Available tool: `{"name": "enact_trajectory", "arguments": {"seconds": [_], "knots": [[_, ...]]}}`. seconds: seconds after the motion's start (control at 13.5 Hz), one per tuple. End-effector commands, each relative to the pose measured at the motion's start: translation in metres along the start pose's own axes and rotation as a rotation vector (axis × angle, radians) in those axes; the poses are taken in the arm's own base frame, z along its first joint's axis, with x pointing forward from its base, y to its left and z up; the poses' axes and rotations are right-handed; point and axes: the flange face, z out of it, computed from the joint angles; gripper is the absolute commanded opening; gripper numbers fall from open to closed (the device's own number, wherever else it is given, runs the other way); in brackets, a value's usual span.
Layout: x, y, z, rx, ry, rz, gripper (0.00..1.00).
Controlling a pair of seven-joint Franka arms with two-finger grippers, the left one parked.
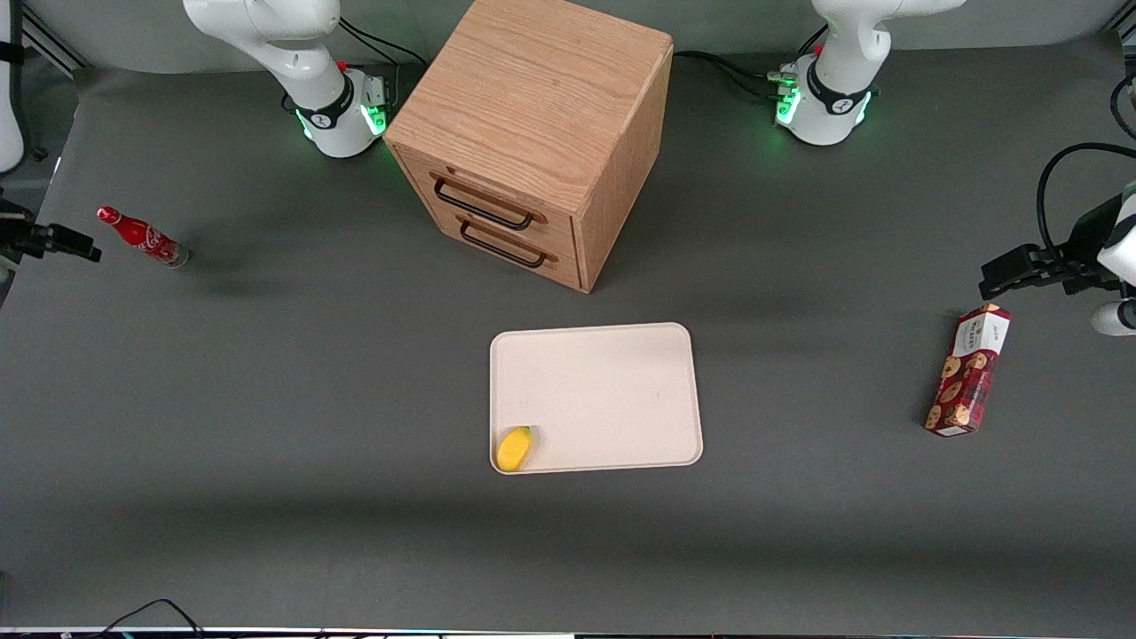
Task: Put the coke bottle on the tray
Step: 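Lower the open right gripper over the red Coca-Cola bottle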
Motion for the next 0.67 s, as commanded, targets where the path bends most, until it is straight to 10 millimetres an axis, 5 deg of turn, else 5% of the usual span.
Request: {"name": "enact_trajectory", "arguments": {"seconds": [0.0,0.3,0.59], "knots": [[-0.044,0.02,0.016,0.019,0.033,-0.055,1.0],[-0.071,0.017,0.068,-0.017,0.078,-0.075,1.0],[-0.094,0.027,0.096,-0.053,0.081,-0.083,1.0]]}}
